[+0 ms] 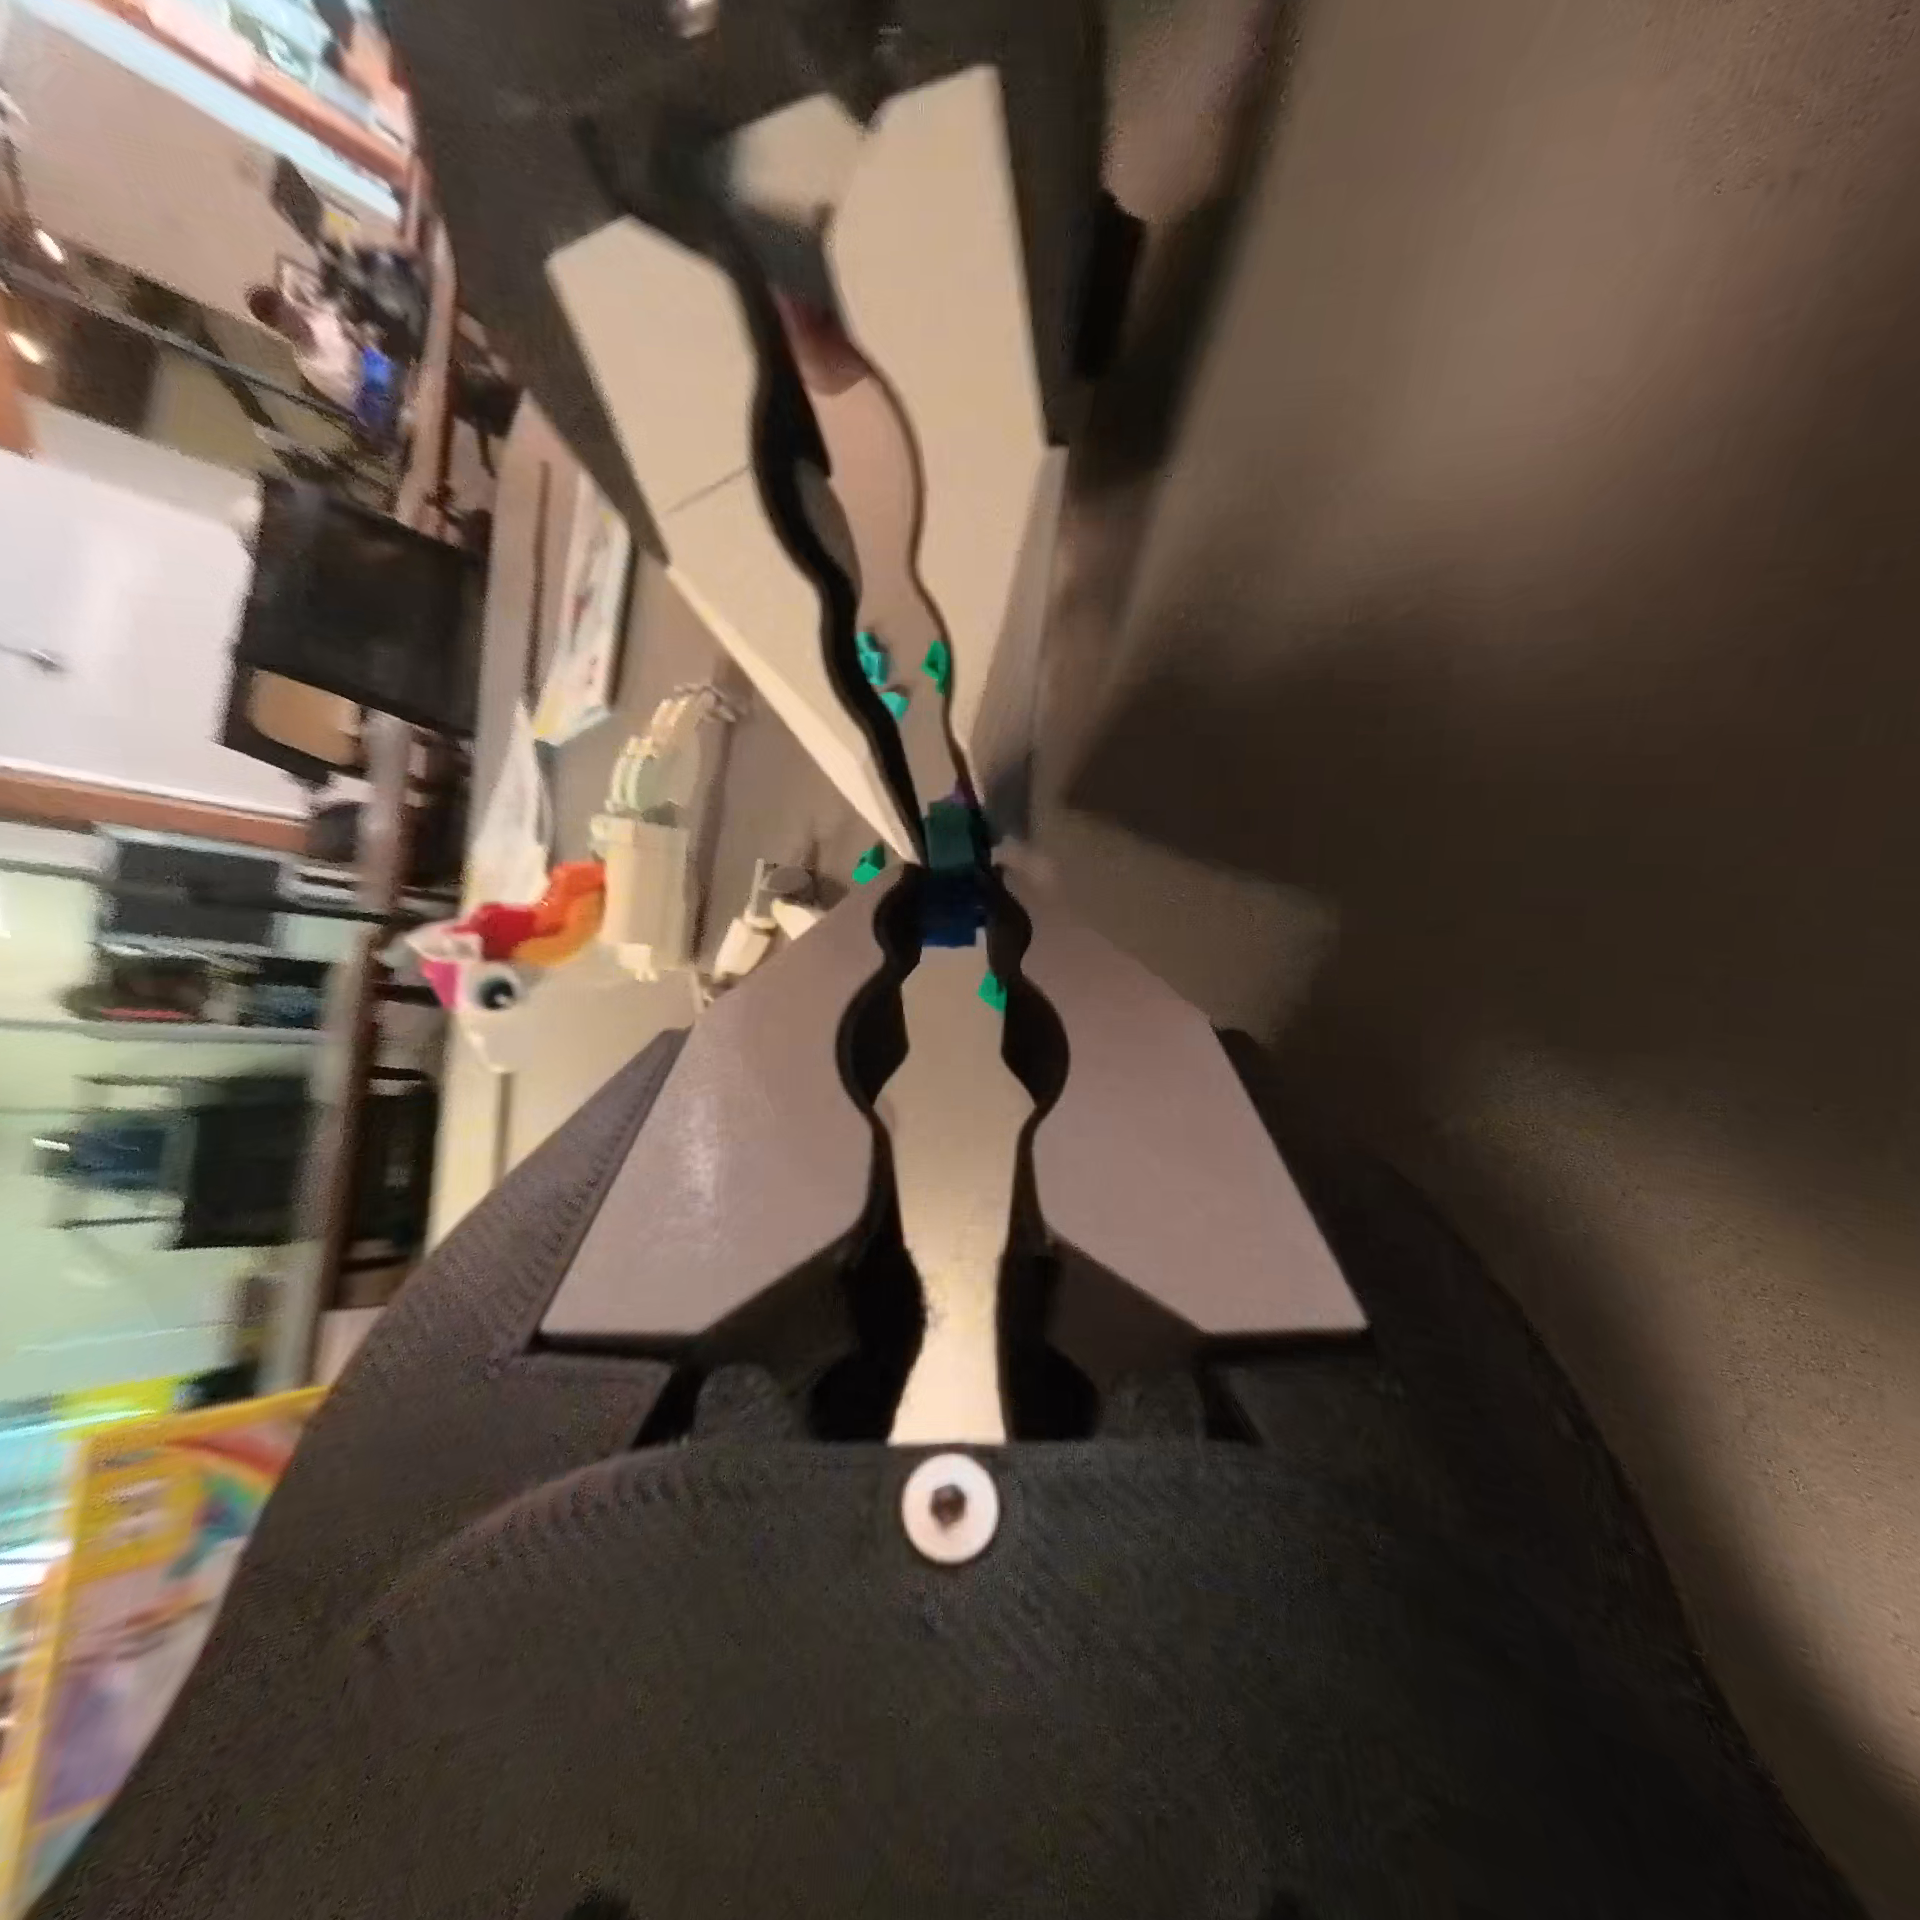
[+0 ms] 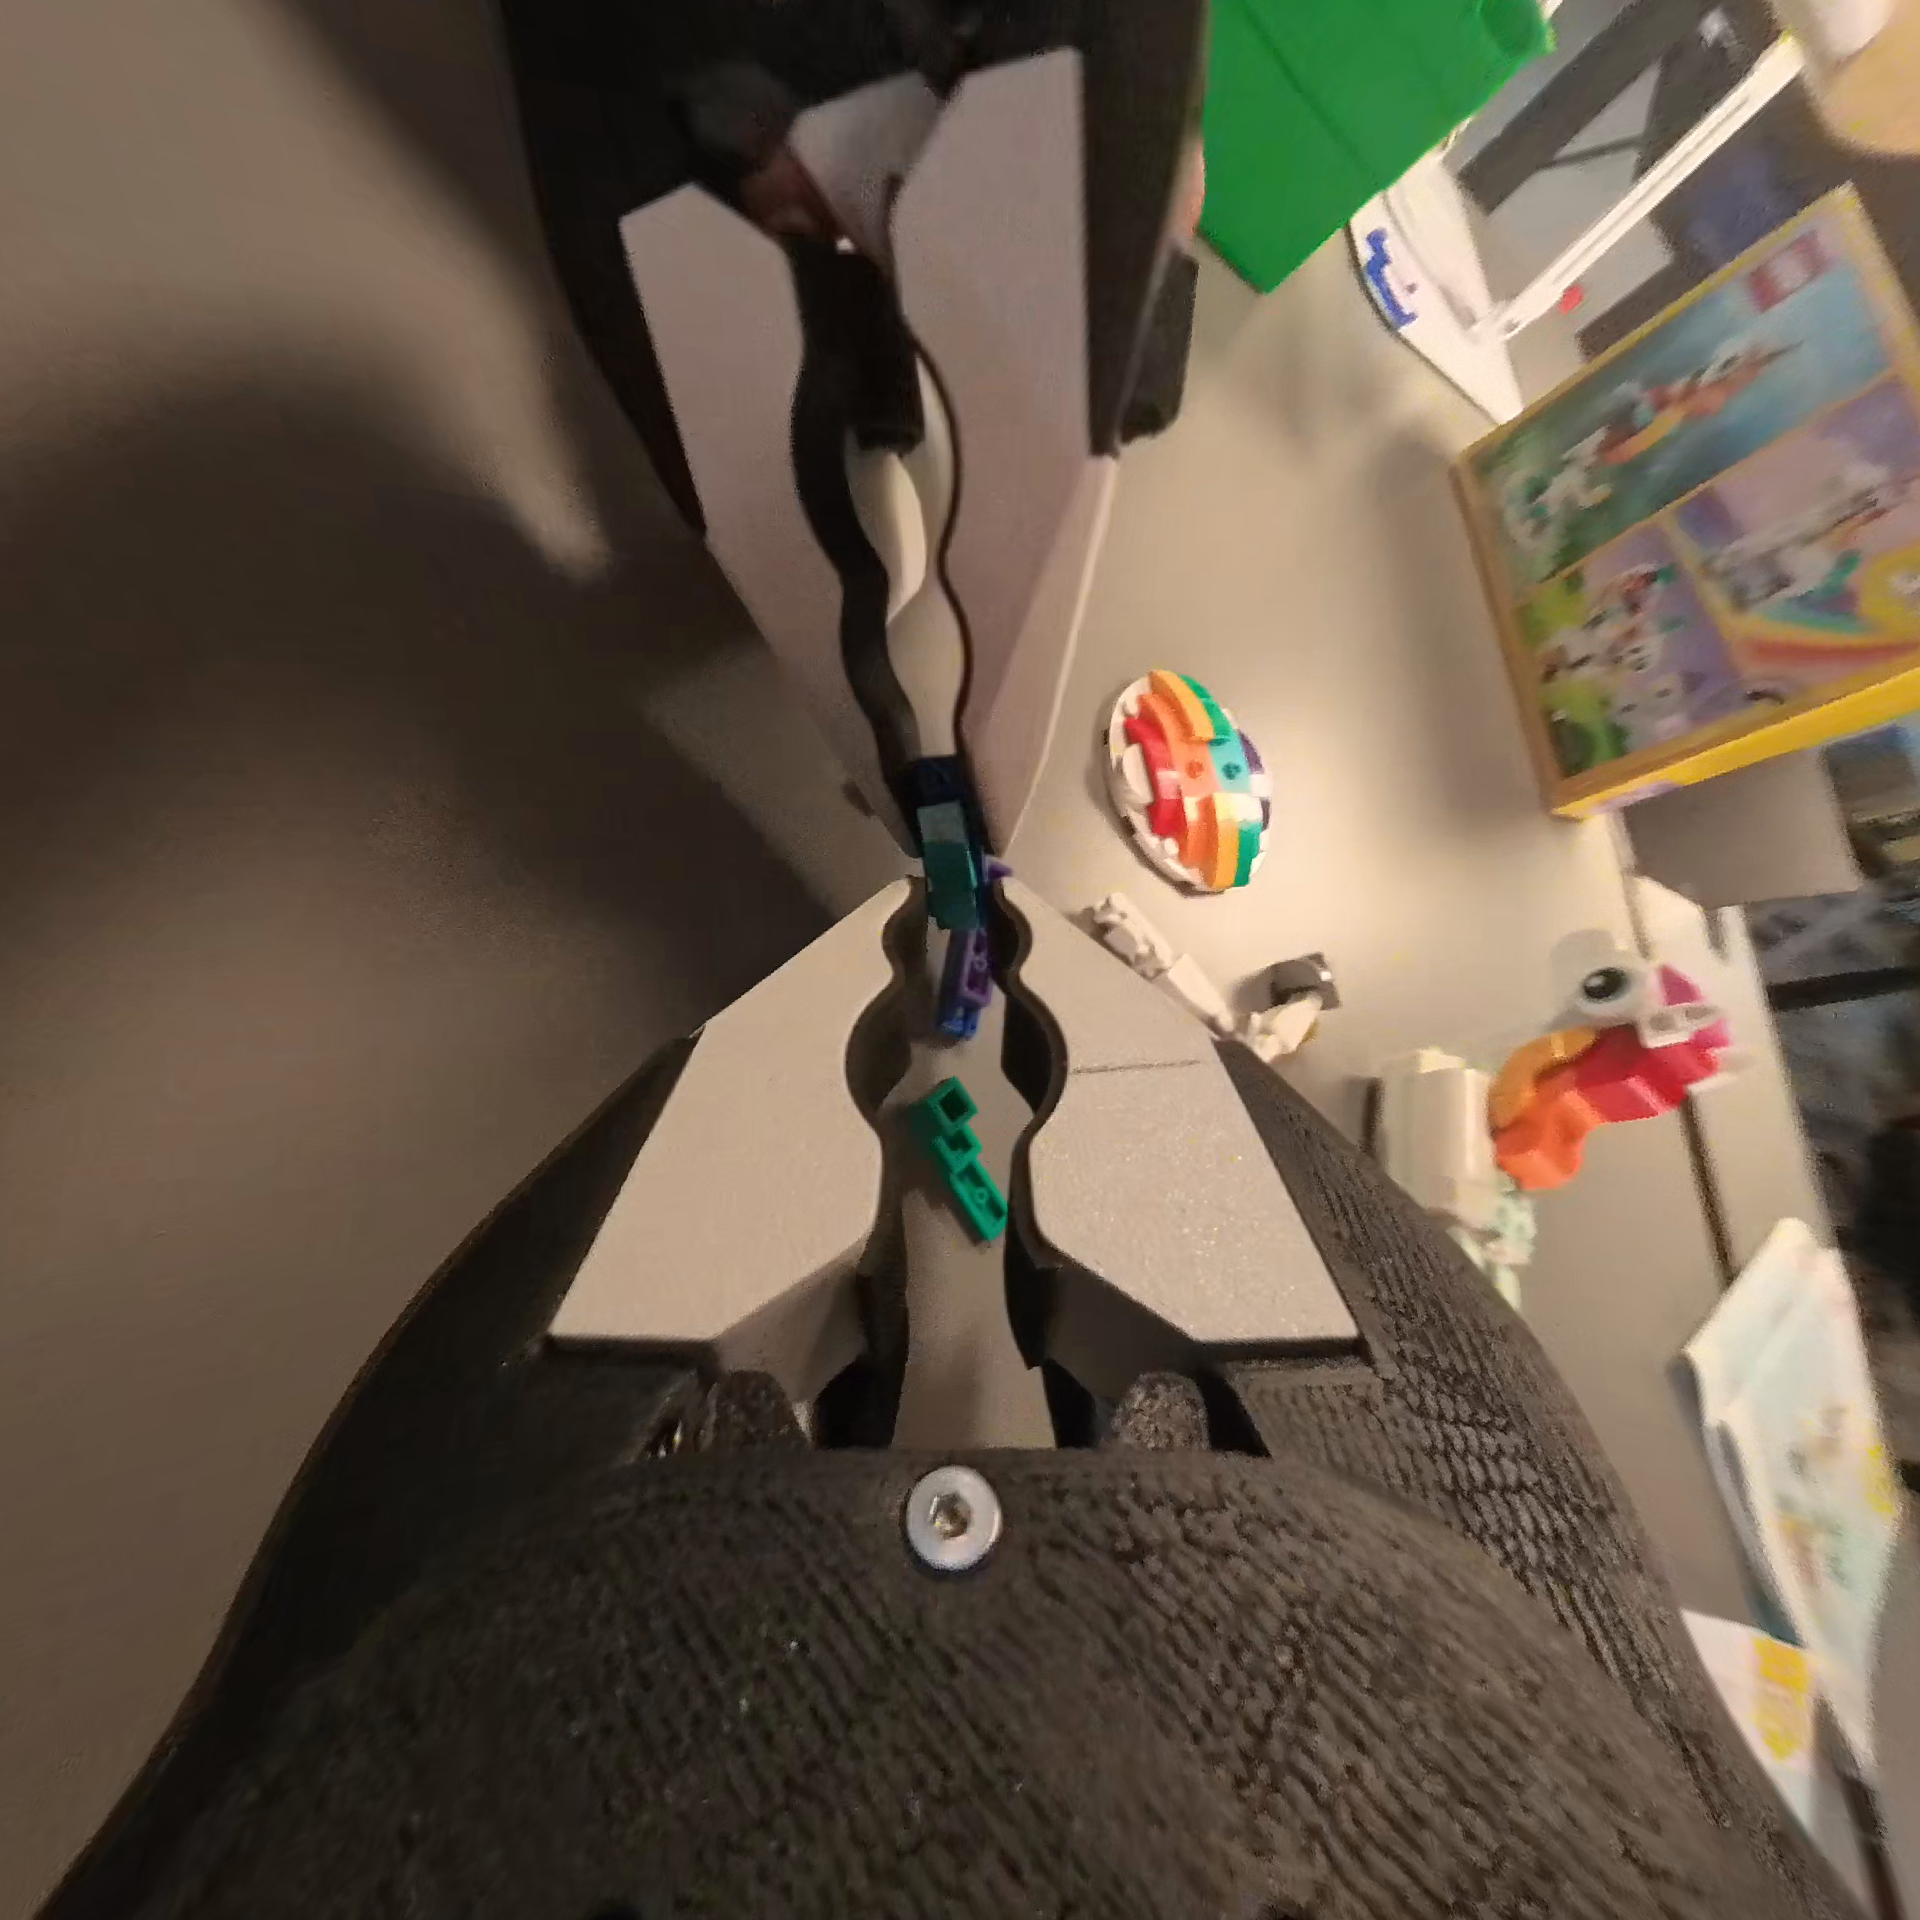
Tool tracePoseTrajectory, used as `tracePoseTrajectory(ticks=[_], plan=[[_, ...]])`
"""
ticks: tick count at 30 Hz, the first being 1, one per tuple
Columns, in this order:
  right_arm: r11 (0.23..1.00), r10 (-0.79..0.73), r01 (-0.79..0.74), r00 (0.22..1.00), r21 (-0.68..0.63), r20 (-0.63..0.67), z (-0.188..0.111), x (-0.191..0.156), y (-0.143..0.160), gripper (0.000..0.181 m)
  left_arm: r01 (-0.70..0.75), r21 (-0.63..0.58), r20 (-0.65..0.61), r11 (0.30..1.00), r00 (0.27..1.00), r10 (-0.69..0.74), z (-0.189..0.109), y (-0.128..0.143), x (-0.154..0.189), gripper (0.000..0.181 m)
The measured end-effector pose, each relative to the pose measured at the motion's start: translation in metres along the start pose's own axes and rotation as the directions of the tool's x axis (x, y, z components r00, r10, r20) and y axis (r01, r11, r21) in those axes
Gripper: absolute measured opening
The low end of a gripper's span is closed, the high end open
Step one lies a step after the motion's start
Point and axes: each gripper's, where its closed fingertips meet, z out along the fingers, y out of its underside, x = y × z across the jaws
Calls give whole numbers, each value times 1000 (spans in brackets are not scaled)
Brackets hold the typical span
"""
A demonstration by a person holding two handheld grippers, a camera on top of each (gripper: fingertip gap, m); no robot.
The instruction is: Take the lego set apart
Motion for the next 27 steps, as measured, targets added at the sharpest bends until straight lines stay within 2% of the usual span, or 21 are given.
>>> tracePoseTrajectory(ticks=[1,4,6,9,12,21,24,27], plan=[[1000,-16,16,1000,2,-14,-1,1,-1,10,61,13,-16,998,998,-61,0,0,-1,12],[998,-58,59,996,18,-71,-3,7,-5,10,196,28,-38,980,980,-195,-2,0,-7,12],[997,-41,45,997,55,-72,-4,7,-12,18,236,32,-39,971,971,-234,-3,-1,-10,12],[995,-4,9,999,98,-53,-5,6,-19,17,222,30,-37,975,975,-221,-2,-1,-9,12],[996,-34,38,998,81,-58,-4,4,-16,7,203,25,-51,979,978,-202,-1,-2,-4,12],[998,-56,57,995,18,-88,-3,9,-17,4,194,53,-45,980,980,-191,-3,0,-9,12],[999,-34,35,989,10,-142,-17,23,-10,5,126,-61,5,990,992,-126,-5,29,-12,12],[994,85,-74,982,75,-168,-29,38,-11,5,260,78,20,962,965,-263,-12,6,-28,12]])
